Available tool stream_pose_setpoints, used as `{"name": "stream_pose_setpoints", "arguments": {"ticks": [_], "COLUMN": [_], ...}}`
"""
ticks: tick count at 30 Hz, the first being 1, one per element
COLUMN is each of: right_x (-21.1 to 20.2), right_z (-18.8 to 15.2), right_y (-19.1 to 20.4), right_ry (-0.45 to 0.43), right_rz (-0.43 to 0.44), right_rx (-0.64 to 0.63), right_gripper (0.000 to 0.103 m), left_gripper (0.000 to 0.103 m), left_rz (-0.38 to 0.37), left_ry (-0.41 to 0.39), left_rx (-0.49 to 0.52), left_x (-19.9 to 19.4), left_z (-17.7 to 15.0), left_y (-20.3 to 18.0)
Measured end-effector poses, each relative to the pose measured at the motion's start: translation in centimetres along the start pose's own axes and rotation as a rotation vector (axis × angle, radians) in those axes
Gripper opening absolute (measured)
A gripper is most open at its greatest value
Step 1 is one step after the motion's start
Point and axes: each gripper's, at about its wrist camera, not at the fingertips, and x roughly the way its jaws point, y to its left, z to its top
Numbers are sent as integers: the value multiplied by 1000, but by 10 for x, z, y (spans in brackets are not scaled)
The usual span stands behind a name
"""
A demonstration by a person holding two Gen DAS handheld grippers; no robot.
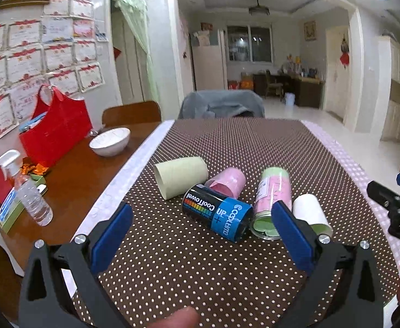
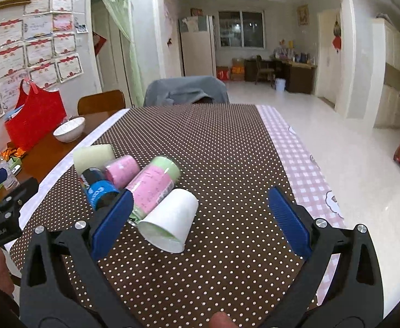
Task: Flip cup upside down
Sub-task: 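Move the left tool toward the pink translucent cup lying on its side, then close the left gripper on the pink translucent cup and lift it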
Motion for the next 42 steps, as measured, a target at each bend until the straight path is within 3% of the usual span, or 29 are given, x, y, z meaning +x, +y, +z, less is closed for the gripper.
{"name": "stream_pose_setpoints", "arguments": {"ticks": [10, 17, 28, 42], "right_x": [51, 87, 125, 146], "right_z": [21, 38, 48, 50], "right_y": [0, 6, 0, -11], "right_ry": [103, 162, 221, 244], "right_rz": [0, 4, -1, -7], "right_rx": [23, 24, 38, 71], "right_gripper": [97, 97, 97, 97], "left_gripper": [99, 99, 99, 99], "left_rz": [-81, -118, -222, -297], "left_ry": [168, 241, 458, 612], "left_rx": [84, 146, 196, 294], "left_x": [74, 121, 206, 263], "left_z": [36, 52, 60, 56], "left_y": [-6, -15, -26, -45]}}
